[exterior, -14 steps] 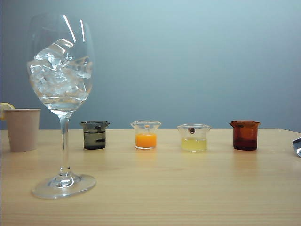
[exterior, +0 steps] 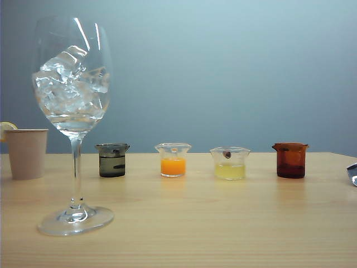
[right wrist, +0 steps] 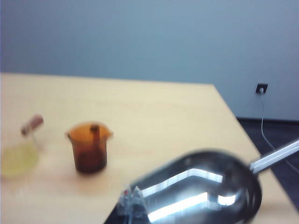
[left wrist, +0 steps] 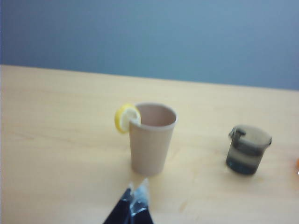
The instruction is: Pick up the first measuring cup from the left, pour the coconut rum inside into the goblet, and finally put the measuring cup back in its original place.
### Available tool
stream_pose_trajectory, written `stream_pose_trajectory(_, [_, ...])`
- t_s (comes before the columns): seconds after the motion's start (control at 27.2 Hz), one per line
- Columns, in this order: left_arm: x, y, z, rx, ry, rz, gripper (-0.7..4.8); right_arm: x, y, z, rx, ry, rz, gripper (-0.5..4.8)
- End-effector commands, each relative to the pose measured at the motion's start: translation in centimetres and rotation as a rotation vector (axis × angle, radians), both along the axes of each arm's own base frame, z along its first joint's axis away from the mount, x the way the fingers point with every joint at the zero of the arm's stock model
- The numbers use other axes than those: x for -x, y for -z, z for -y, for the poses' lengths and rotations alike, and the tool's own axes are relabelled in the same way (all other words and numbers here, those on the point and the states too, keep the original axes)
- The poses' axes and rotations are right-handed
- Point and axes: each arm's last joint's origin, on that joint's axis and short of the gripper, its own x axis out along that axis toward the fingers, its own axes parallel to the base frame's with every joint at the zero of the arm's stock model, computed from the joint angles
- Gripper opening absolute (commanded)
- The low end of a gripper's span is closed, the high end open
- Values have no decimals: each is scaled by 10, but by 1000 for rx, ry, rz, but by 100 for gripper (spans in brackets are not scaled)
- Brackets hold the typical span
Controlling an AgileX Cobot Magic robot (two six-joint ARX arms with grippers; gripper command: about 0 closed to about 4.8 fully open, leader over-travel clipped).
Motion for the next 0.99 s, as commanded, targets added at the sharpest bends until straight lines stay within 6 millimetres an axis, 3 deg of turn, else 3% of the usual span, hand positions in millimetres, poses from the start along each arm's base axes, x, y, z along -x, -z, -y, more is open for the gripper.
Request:
stream_pose_trajectory(0.04, [6, -25, 0, 12, 0, 86, -5, 12, -36, 1, -62, -4, 42, -2])
stream_pose_trajectory(0.15, [12, -44, 0, 11, 1, 129, -5, 21, -63, 1, -64, -6, 73, -2])
stream_pose_trajectory(0.48, [14, -91, 0, 11, 2, 143, -5, 27, -115, -1, -58, -88, 116, -2])
stream_pose_trajectory(0.7, [-3, -123, 1, 7, 30, 97, -5, 19, -149, -4, -48, -183, 115, -2])
stream_pose_trajectory(0.99, [-37, -142, 4, 5, 153, -6, -5, 8, -169, -11, -45, -300, 98, -2])
